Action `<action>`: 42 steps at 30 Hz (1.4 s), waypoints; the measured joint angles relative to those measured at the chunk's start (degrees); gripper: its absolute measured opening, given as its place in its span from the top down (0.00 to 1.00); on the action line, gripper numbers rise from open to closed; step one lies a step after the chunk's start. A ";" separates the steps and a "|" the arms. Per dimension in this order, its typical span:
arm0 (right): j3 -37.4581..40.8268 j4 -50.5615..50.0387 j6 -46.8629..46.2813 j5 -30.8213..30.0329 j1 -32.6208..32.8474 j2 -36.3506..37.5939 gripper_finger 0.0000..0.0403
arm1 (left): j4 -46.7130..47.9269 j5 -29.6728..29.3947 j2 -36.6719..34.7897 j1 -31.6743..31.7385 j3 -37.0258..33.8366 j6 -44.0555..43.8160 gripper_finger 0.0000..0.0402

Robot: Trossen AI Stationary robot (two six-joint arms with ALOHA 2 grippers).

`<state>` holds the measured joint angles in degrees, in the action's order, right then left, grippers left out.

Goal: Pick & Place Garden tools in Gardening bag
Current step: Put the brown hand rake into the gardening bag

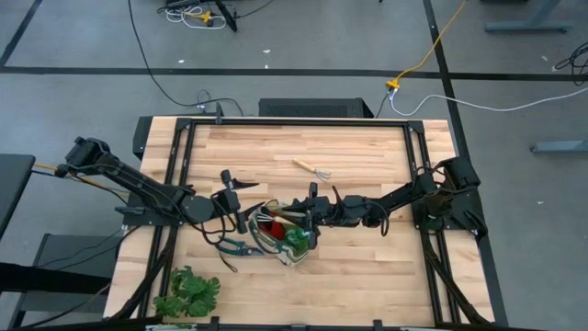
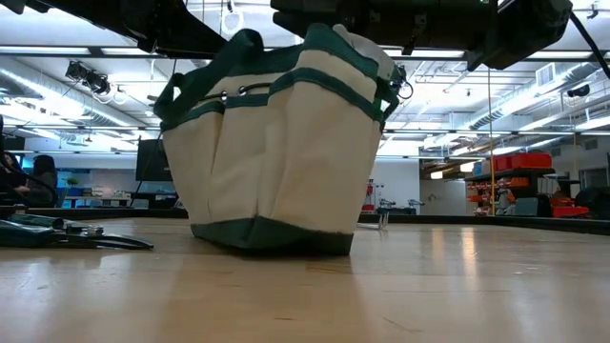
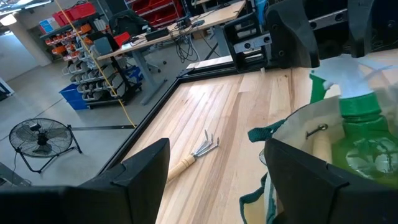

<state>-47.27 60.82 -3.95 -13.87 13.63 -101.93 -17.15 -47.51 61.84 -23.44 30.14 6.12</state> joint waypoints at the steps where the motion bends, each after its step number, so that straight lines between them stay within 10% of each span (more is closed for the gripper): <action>1: 0.00 0.02 0.02 0.00 0.00 0.00 0.76 | 0.00 0.00 0.00 0.01 0.00 -0.01 0.33; 17: 0.02 -3.23 2.16 -1.09 -0.13 5.28 0.76 | 0.02 0.00 0.00 0.00 0.01 0.01 0.33; 26: 0.02 -24.97 -3.01 -10.01 -2.63 16.39 0.76 | 0.00 0.00 0.00 0.00 -0.01 0.01 0.33; 42: 0.02 -52.32 -15.08 -5.93 -12.68 24.57 0.76 | -0.13 0.83 0.00 0.01 -0.01 0.01 0.33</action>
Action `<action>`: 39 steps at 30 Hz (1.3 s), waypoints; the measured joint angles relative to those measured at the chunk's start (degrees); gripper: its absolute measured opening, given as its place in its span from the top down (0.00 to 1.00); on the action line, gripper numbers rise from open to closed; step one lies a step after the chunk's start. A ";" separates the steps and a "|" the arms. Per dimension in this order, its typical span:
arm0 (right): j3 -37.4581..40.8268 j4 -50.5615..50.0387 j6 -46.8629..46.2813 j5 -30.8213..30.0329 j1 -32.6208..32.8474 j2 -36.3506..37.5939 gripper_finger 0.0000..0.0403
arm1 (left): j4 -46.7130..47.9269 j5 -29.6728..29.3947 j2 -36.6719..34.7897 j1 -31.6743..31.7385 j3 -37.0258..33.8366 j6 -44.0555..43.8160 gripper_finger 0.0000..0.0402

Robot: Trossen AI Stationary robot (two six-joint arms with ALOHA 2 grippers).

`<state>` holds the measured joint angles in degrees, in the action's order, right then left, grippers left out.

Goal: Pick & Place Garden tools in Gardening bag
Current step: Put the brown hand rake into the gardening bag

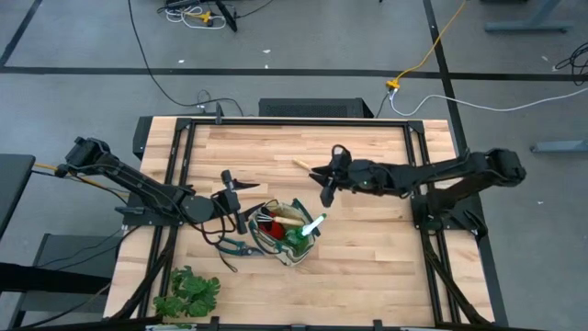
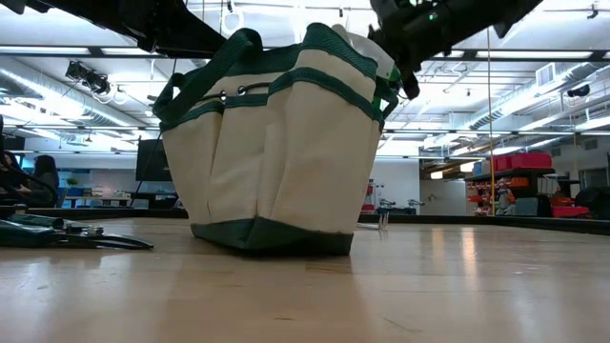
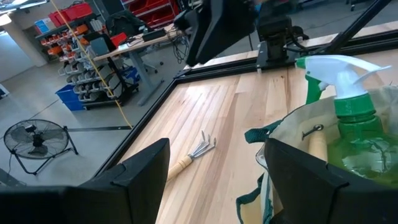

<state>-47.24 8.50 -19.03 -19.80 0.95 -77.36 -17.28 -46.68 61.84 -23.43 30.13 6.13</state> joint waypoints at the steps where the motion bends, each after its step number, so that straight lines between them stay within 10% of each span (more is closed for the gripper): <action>1: 0.00 -0.68 -0.10 0.40 -0.75 0.00 0.76 | -0.02 0.00 0.00 -0.01 0.00 -0.02 0.33; 31: -0.24 -9.29 -0.22 14.64 -16.37 -0.78 0.76 | -0.02 0.00 0.00 0.00 0.00 -0.01 0.33; 39: -11.85 -22.23 2.91 14.24 -17.86 -7.91 0.76 | -0.03 -0.01 -0.01 -0.01 0.02 -0.02 0.33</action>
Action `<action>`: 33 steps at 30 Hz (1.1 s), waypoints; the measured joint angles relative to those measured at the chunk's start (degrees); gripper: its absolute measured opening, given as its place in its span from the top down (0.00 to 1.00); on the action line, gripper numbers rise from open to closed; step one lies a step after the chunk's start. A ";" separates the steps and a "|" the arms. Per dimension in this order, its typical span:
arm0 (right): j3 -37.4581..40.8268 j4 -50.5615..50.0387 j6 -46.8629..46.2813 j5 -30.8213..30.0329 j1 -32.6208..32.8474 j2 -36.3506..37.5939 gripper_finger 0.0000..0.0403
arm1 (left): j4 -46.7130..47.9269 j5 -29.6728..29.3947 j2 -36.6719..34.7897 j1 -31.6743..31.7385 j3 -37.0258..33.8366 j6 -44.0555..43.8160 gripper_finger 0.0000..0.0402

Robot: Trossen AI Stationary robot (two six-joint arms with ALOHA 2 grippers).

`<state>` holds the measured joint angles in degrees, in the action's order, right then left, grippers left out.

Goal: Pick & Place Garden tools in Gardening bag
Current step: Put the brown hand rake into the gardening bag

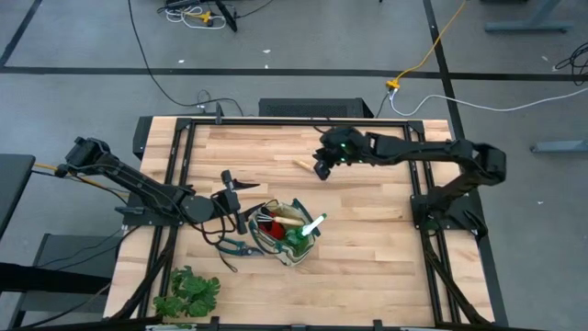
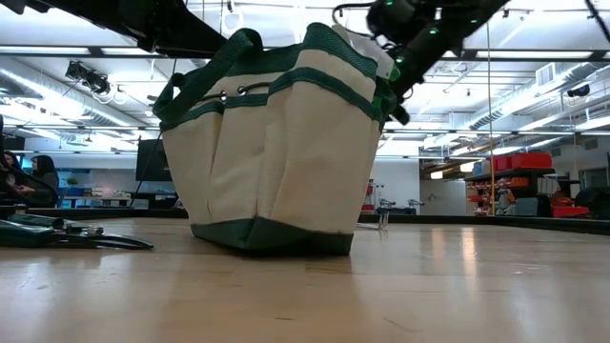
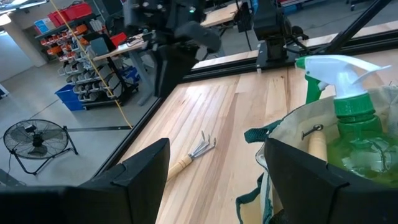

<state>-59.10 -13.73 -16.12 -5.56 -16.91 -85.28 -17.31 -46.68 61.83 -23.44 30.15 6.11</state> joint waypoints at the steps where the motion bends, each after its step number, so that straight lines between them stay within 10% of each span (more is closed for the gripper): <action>1: -1.27 -0.70 0.09 0.10 -0.24 -1.09 0.76 | -0.04 -0.01 0.01 0.02 0.00 0.00 0.33; 13: -14.93 -17.93 0.13 0.50 -3.60 -15.54 0.76 | 0.02 -0.01 0.00 0.02 0.00 0.00 0.33; 33: -19.71 -16.23 -1.40 1.10 -4.86 -24.11 0.76 | 0.01 3.02 0.01 0.01 0.00 -2.60 0.33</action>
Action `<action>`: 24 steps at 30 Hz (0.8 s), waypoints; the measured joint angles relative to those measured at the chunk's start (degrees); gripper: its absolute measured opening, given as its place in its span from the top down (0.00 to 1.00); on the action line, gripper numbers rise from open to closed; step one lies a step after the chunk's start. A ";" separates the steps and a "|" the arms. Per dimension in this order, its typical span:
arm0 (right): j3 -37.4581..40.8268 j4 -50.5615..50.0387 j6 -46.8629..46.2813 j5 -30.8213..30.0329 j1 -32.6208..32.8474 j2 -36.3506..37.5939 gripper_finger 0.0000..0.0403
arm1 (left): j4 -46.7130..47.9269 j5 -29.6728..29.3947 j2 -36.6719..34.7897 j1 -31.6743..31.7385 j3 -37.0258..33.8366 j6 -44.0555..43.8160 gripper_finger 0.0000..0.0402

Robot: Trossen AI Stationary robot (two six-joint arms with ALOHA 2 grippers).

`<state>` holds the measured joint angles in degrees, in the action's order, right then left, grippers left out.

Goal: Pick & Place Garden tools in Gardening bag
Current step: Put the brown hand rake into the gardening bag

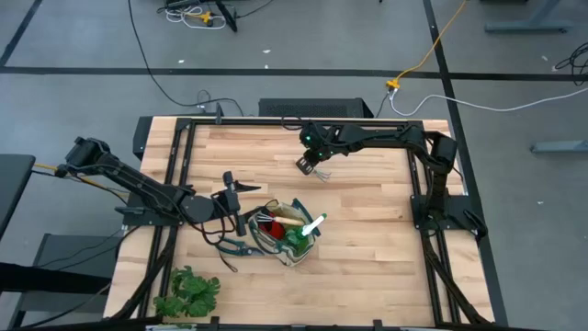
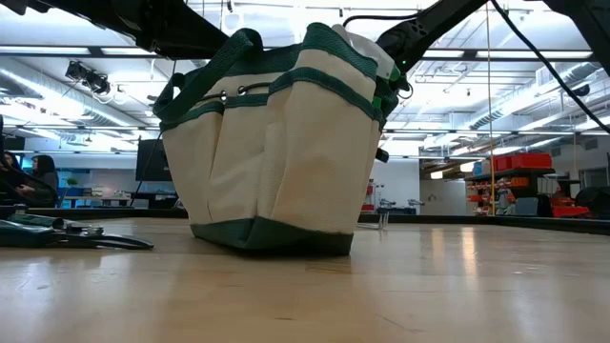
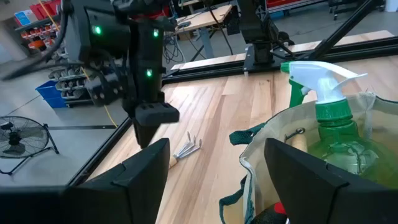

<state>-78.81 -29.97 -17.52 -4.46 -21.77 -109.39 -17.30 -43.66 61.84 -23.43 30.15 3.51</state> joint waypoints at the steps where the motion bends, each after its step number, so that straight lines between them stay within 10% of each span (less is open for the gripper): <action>1: 0.03 -0.39 0.00 0.67 -0.12 -0.18 0.76 | -0.06 -0.02 0.00 0.01 0.00 0.00 0.33; 24: -0.09 3.03 3.01 2.37 -0.60 -7.95 0.76 | -2.63 -0.10 0.00 0.27 0.02 -1.75 0.33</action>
<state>-78.89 -26.94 -14.51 -2.09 -22.37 -117.34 -19.93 -43.76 61.84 -23.16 30.17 1.75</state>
